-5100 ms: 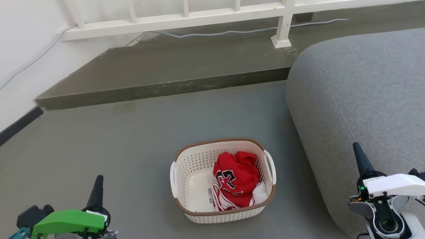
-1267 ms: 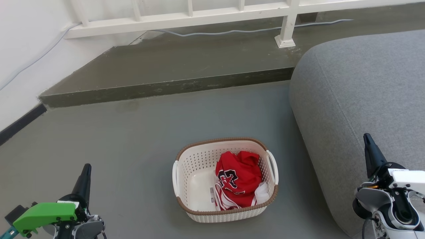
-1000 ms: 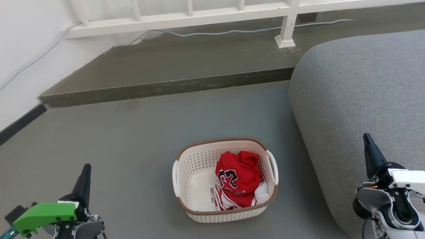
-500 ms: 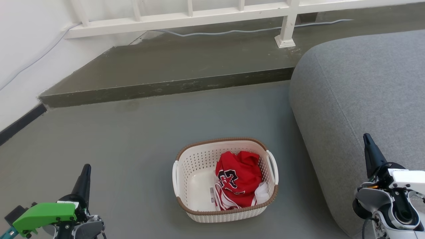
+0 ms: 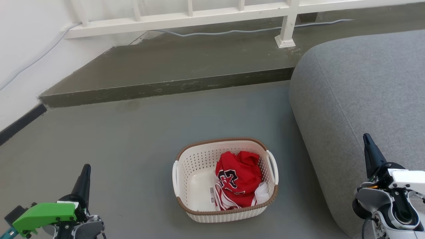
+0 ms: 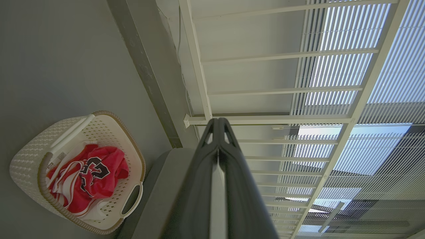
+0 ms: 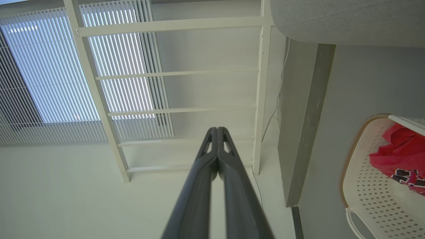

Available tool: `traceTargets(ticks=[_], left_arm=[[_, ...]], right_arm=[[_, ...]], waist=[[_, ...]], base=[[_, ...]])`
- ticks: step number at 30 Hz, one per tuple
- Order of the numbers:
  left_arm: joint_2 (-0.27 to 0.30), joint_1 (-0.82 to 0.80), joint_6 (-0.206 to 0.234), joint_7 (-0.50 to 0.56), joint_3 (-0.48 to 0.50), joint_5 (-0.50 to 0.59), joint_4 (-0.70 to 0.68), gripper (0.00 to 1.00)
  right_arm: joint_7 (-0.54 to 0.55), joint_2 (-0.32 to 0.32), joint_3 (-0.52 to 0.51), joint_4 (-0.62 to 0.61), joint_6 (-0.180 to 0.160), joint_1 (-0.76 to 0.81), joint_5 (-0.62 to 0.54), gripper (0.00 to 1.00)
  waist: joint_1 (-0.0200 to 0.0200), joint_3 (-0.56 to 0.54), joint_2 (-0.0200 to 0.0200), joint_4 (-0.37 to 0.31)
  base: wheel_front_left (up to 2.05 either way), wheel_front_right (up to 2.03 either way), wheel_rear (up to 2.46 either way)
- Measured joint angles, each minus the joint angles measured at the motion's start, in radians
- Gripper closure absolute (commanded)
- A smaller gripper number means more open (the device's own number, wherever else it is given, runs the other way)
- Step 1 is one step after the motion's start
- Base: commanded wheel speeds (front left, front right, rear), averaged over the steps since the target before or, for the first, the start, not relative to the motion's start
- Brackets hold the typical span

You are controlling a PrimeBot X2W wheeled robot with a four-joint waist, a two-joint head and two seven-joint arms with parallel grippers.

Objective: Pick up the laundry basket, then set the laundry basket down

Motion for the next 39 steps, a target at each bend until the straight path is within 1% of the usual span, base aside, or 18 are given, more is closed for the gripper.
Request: traceTargets(ticks=[39], left_arm=[[-0.001, 0.000, 0.000, 0.001, 0.006, 0.000, 0.000, 1.00]], right_arm=[[0.002, 0.004, -0.005, -0.001, 0.000, 0.000, 0.000, 1.00]], waist=[[0.0000, 0.000, 0.0000, 0.000]], base=[[0.00, 0.00, 0.00]])
